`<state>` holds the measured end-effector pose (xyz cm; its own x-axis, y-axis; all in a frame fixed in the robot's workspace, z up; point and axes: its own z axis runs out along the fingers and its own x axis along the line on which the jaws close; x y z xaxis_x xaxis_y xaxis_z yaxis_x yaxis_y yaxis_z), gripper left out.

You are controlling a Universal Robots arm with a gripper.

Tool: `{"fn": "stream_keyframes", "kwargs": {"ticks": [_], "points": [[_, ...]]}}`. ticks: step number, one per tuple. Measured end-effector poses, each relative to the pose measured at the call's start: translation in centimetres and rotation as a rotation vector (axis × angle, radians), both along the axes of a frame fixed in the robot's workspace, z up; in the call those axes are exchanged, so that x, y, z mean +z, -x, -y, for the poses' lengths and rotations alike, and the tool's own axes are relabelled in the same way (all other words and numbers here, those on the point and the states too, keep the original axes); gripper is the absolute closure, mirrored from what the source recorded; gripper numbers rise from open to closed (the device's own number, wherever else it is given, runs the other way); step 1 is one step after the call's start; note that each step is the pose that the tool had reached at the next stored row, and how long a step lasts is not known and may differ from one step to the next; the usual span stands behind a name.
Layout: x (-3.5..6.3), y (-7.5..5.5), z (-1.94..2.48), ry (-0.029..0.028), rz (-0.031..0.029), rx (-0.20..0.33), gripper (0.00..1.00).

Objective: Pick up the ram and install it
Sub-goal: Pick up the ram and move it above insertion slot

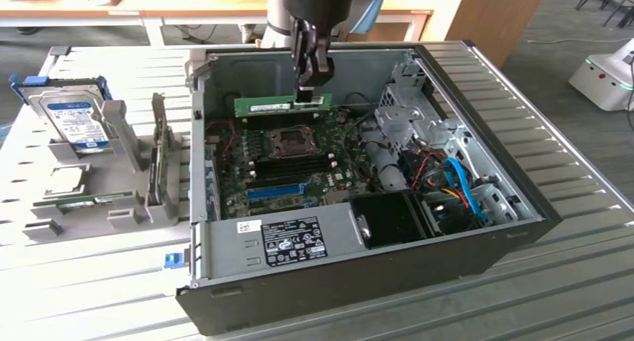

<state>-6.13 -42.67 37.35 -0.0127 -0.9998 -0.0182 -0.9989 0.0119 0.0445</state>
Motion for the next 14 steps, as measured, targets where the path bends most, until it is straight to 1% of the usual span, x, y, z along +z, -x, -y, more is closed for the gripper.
{"fn": "stream_keyframes", "kwargs": {"ticks": [4, 6, 14], "points": [[0.00, -0.01, -0.55, 0.0001, 0.0000, 0.000, 0.88], [0.00, -0.02, -0.74, 0.0001, 0.0000, 0.000, 0.88], [-0.10, -0.02, -0.76, 0.0000, 0.0000, 0.000, 0.88]]}}
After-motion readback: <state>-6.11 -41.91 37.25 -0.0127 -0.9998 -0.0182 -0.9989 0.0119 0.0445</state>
